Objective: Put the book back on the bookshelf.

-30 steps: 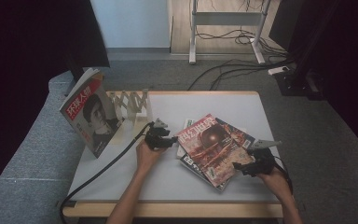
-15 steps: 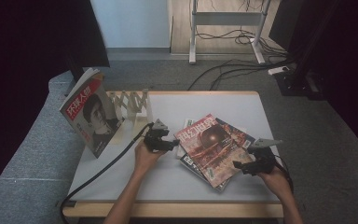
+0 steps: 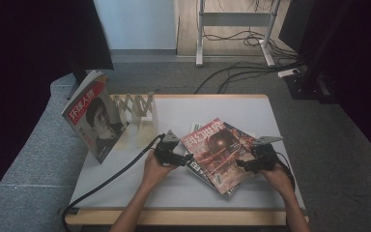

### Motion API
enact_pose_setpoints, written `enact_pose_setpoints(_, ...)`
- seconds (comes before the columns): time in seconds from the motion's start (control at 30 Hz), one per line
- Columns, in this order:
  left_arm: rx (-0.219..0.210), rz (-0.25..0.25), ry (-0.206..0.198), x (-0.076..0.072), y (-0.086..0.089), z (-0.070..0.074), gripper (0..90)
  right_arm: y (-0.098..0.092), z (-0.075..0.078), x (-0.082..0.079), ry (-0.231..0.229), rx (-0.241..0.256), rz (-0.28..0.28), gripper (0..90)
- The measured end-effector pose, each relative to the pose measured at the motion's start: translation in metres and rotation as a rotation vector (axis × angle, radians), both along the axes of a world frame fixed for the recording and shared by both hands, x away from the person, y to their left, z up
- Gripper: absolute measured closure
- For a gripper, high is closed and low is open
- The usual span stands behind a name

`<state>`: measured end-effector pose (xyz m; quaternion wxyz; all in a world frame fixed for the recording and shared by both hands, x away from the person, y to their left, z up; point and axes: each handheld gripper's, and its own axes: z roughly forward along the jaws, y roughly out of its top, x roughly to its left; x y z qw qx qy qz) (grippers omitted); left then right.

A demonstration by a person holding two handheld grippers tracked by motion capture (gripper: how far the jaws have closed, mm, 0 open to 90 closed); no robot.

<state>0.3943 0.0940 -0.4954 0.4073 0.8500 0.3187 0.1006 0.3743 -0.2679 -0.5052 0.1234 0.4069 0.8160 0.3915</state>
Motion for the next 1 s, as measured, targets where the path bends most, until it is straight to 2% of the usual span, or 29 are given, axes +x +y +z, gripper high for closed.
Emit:
enact_pose_setpoints(0.07,0.046,-0.017,-0.021,-0.002,-0.009,-0.001,10.1,0.000,-0.002,0.002,-0.005,0.005,-0.002,6.0)
enact_pose_setpoints(0.17,0.031,-0.033,-0.025,-0.003,-0.018,-0.001,8.8,0.000,-0.002,0.003,-0.003,0.011,-0.004,6.3)
enact_pose_setpoints(0.23,0.061,-0.042,-0.027,-0.003,-0.023,-0.003,8.1,0.001,-0.002,0.002,-0.002,0.011,0.003,6.4)
enact_pose_setpoints(0.4,0.103,-0.059,-0.024,-0.005,-0.027,-0.010,6.5,0.002,-0.002,0.000,-0.001,0.012,0.014,7.0)
enact_pose_setpoints(0.53,0.116,-0.052,-0.030,-0.004,-0.028,-0.012,3.6,0.004,-0.002,-0.002,0.007,0.022,0.025,7.5)
enact_pose_setpoints(0.67,0.140,-0.047,-0.049,-0.004,-0.030,-0.010,2.3,0.005,-0.002,-0.005,-0.005,0.008,0.012,7.3)
enact_pose_setpoints(1.0,0.133,-0.015,-0.032,0.005,-0.029,-0.010,2.2,0.002,-0.003,-0.018,-0.009,0.018,-0.006,7.3)
